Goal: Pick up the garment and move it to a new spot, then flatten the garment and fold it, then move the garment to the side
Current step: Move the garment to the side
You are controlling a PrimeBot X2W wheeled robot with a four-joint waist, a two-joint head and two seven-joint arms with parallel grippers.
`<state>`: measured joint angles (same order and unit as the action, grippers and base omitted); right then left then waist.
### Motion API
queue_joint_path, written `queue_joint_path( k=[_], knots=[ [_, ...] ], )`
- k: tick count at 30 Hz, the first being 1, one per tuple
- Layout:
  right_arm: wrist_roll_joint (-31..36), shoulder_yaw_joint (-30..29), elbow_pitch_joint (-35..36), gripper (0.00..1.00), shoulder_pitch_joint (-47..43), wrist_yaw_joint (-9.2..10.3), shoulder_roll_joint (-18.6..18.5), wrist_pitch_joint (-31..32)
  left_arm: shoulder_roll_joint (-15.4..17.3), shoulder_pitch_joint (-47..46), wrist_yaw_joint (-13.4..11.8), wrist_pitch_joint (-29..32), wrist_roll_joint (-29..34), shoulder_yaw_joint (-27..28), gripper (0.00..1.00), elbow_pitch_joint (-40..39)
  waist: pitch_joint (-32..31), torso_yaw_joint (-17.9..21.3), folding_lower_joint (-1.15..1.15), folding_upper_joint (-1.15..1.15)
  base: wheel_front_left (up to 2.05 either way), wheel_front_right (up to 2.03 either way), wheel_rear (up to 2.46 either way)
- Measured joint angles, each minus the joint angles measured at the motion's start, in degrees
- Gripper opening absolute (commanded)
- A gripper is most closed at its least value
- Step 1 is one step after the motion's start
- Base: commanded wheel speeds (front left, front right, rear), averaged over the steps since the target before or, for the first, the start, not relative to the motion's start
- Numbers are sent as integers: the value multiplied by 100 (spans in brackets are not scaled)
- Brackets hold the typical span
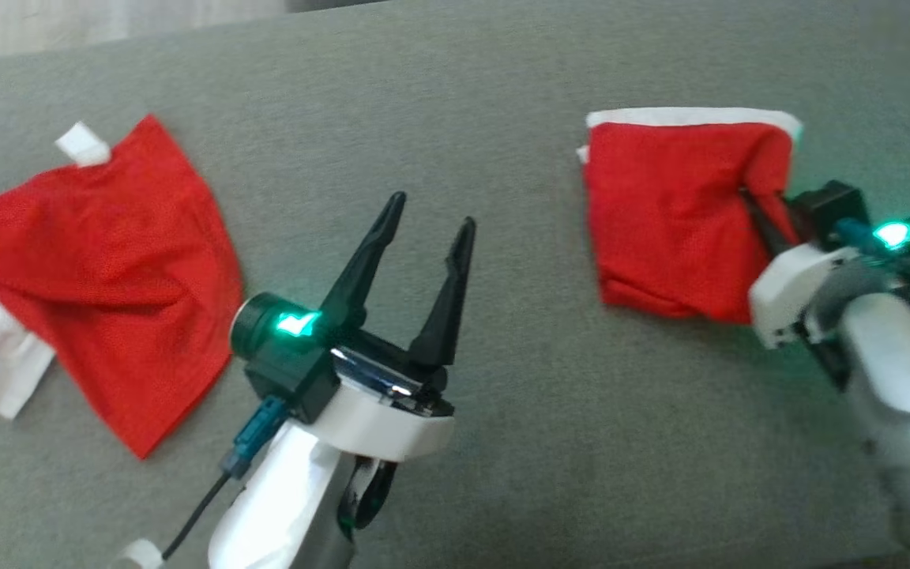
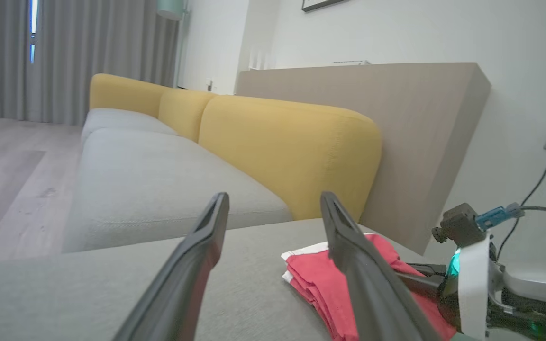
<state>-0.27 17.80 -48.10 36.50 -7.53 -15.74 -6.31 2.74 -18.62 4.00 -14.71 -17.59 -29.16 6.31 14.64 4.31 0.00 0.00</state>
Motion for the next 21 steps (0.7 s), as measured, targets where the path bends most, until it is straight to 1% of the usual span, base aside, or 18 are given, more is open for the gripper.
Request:
queue_joint_path(
  k=[3,6,13,16,19,21],
  knots=[
    [-216,364,125,0,54,0,-566,149,-2,-108,-48,0,0,-144,100,-42,50,143,0,0,0,0,0],
    [-442,690,200,0,142,0,-1148,279,-1,-154,-55,0,0,-243,100,-89,199,179,0,0,0,0,0],
    [-766,1014,194,0,667,0,-2198,453,1,-404,-54,0,-3,-292,100,-127,589,43,1,0,0,0,0],
    [-843,1091,112,0,799,0,-2494,508,1,-475,-54,0,-16,-291,100,-164,745,-84,1,0,0,0,0],
    [-871,1094,55,0,893,0,-2661,582,2,-482,-54,0,-16,-279,100,-185,895,-200,1,0,0,0,0],
    [-871,1092,22,0,926,0,-2702,589,2,-487,-53,-1,-16,-272,100,-188,942,-234,1,0,0,0,0]
  ],
)
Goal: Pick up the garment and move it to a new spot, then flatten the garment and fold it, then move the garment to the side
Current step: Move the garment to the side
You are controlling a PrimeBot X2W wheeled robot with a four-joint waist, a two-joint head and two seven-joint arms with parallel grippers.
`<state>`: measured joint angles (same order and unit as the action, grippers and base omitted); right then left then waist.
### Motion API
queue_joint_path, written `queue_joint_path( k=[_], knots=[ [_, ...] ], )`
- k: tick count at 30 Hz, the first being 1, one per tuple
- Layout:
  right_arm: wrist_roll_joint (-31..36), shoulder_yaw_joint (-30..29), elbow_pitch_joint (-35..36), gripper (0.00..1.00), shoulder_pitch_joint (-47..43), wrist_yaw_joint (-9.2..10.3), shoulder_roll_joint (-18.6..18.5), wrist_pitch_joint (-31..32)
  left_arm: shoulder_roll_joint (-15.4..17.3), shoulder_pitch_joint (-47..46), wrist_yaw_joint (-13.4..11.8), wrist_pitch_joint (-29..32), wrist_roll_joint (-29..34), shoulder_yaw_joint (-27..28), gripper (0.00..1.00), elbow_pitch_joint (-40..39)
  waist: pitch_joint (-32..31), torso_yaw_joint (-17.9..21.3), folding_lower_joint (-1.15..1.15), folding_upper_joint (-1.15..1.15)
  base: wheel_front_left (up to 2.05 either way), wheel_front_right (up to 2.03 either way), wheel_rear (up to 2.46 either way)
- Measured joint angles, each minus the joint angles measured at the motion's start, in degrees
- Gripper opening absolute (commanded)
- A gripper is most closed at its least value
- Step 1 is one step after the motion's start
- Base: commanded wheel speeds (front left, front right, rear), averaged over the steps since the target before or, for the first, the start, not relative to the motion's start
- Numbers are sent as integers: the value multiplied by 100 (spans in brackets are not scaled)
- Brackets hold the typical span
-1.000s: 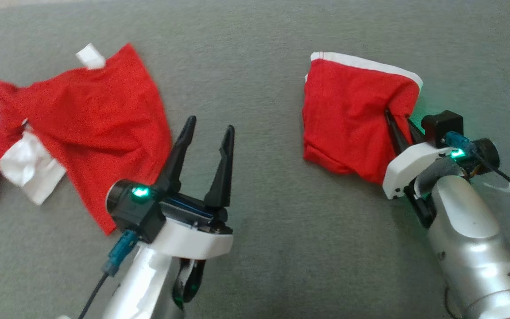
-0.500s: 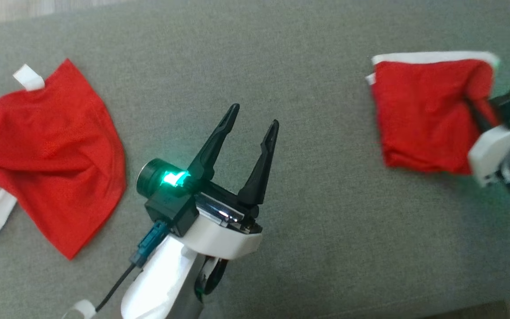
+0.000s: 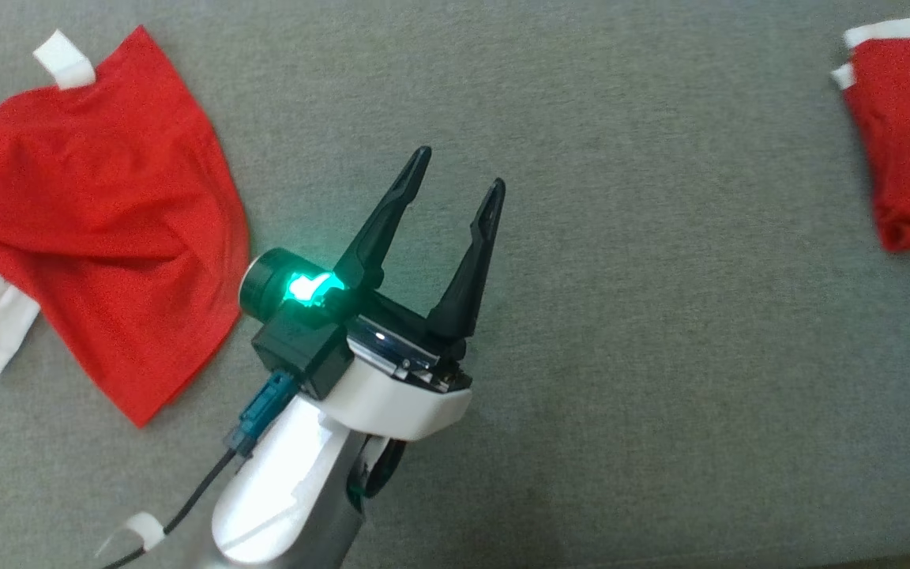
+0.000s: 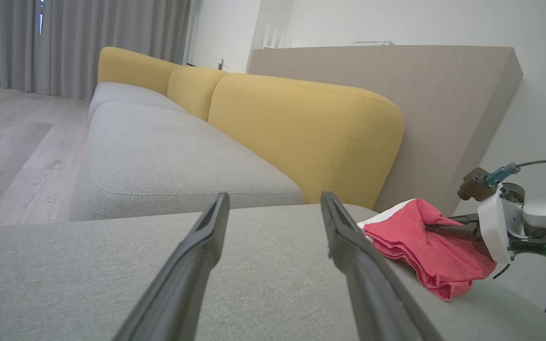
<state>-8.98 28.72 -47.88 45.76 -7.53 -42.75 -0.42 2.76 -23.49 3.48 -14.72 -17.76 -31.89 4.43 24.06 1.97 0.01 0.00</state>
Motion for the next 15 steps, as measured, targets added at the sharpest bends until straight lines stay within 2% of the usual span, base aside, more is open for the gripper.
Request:
queue_joint_path(
  k=[6,7,8,15],
  knots=[
    [4,-260,-282,0,159,0,-126,53,-1,-136,4,1,1,34,100,-36,184,-136,0,0,0,0,0],
    [3,-316,-293,83,171,0,-120,49,-1,-136,4,1,1,35,100,-36,183,-134,1,0,0,0,0],
    [24,-353,-297,100,172,0,-120,43,-1,-136,4,1,1,38,100,-36,179,-131,0,0,0,0,0],
    [152,-727,-289,100,174,0,148,-165,-2,-133,7,1,2,142,100,-9,4,-71,-1,0,0,0,0]
  ],
)
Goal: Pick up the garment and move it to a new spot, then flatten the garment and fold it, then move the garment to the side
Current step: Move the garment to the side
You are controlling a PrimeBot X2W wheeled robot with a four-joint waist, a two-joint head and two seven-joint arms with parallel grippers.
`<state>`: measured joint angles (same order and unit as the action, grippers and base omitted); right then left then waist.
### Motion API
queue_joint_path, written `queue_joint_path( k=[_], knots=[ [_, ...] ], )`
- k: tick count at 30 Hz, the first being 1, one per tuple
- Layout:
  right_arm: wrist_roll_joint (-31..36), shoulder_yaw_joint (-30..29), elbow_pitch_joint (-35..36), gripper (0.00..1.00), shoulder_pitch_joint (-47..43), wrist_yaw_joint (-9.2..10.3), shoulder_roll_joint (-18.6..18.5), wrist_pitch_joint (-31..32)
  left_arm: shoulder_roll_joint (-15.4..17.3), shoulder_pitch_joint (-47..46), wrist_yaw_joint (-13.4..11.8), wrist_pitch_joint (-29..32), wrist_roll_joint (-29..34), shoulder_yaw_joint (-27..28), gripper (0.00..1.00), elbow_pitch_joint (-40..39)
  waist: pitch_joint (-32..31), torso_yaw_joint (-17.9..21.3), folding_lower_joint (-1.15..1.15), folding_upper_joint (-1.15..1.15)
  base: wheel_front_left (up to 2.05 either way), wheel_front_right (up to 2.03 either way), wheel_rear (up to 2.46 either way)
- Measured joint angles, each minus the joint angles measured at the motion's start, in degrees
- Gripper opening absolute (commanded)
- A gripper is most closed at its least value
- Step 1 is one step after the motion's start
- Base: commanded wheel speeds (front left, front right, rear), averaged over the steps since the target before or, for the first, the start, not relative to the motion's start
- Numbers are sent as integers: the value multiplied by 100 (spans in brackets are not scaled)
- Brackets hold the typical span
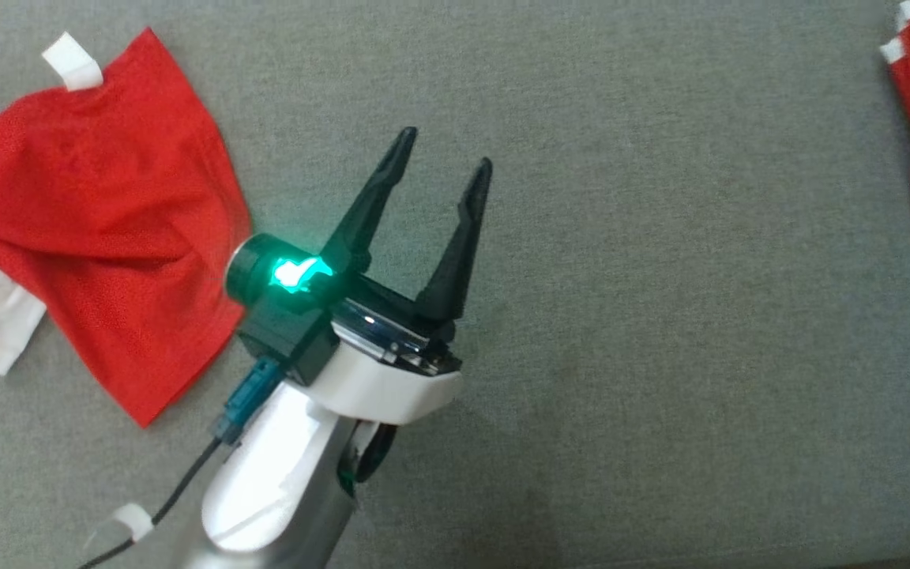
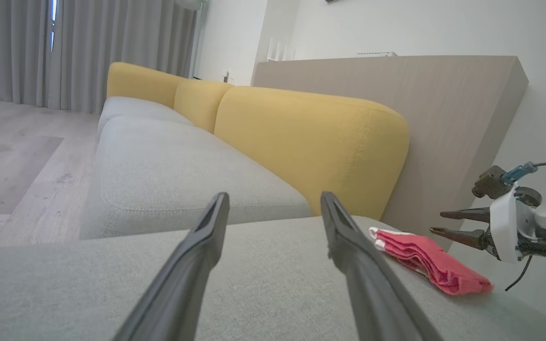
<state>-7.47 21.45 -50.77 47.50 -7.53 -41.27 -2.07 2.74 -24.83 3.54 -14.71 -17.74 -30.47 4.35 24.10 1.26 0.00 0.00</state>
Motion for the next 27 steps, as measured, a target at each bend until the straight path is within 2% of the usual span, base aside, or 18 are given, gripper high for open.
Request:
queue_joint_path(
  k=[7,14,17,22,27],
  knots=[
    [48,-430,580,100,-15,0,612,-359,-1,130,-5,0,7,332,100,-1,-420,56,0,0,0,0,0],
    [-211,-959,1831,100,-497,0,1474,-534,-5,667,-58,-1,18,822,100,-83,-988,60,-1,0,0,0,0],
    [-271,-1274,2416,100,-914,0,1930,-535,-4,927,-58,-1,60,1039,100,-96,-1217,47,-2,0,0,0,0],
    [-320,-1590,3326,100,-1556,0,2925,-489,-2,1289,-15,0,123,1291,100,-99,-1510,3,-2,0,0,0,0],
    [-165,-1579,3643,100,-2501,0,3527,-642,-1,1574,4,0,116,1445,100,-93,-1676,-31,-2,0,0,0,0]
  ],
)
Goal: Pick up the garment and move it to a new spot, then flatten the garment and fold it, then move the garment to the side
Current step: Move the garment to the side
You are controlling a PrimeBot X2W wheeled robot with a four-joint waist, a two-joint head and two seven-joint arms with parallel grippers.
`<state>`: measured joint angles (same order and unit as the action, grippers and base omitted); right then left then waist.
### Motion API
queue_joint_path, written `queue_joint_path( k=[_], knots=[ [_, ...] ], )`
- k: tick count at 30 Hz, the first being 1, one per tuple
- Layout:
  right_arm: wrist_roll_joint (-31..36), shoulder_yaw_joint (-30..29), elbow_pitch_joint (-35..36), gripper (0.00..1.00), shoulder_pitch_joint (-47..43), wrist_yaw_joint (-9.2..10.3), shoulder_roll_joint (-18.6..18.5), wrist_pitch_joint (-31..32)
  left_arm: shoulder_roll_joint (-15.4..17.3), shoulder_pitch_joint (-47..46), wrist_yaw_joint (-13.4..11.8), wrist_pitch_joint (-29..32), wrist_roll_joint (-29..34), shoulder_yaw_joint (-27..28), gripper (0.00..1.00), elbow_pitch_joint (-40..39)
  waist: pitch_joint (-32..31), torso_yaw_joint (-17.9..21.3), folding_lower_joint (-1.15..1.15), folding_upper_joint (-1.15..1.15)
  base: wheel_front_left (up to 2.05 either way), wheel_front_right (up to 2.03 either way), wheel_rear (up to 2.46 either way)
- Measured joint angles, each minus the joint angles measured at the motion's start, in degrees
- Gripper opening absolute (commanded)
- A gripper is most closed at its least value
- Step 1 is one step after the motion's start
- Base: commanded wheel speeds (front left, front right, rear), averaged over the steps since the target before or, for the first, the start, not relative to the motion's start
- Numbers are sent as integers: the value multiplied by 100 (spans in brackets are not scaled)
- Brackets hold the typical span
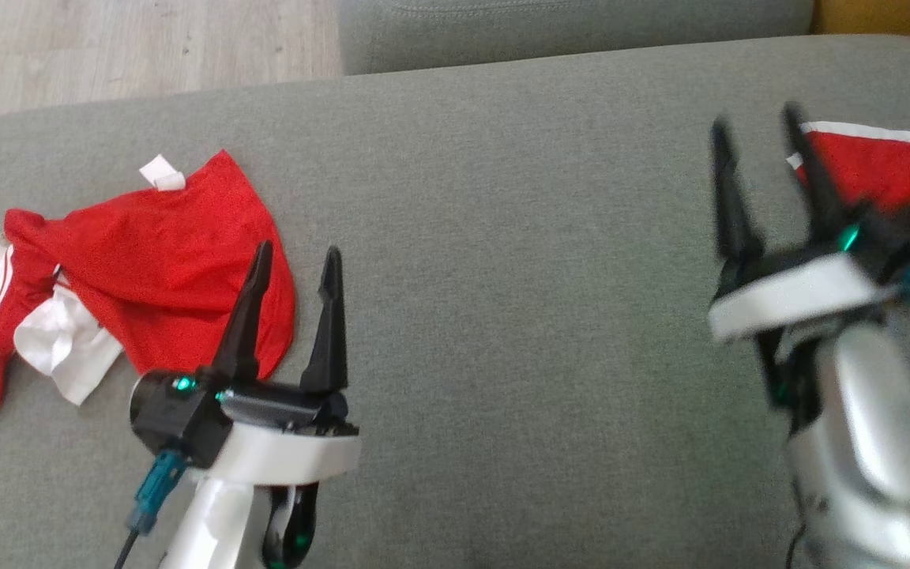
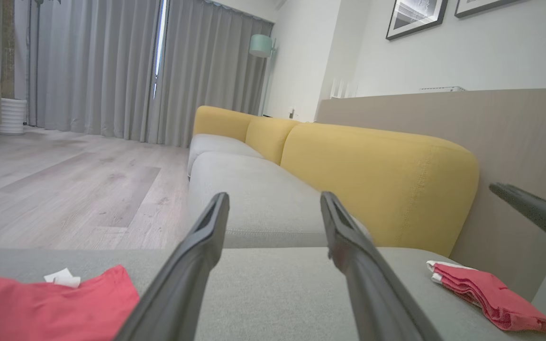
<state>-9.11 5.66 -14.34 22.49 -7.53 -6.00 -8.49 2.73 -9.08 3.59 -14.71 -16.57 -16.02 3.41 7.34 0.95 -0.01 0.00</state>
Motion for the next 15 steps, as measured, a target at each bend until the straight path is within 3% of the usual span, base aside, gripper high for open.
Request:
queue_joint_path(
  k=[4,15],
  knots=[
    [5,-109,-12,100,-734,0,204,-333,0,190,3,0,0,103,100,97,-44,22,1,0,0,0,0],
    [-127,-130,-134,100,-1388,0,292,-572,1,390,70,0,0,244,100,204,-114,60,1,0,0,0,0]
  ],
)
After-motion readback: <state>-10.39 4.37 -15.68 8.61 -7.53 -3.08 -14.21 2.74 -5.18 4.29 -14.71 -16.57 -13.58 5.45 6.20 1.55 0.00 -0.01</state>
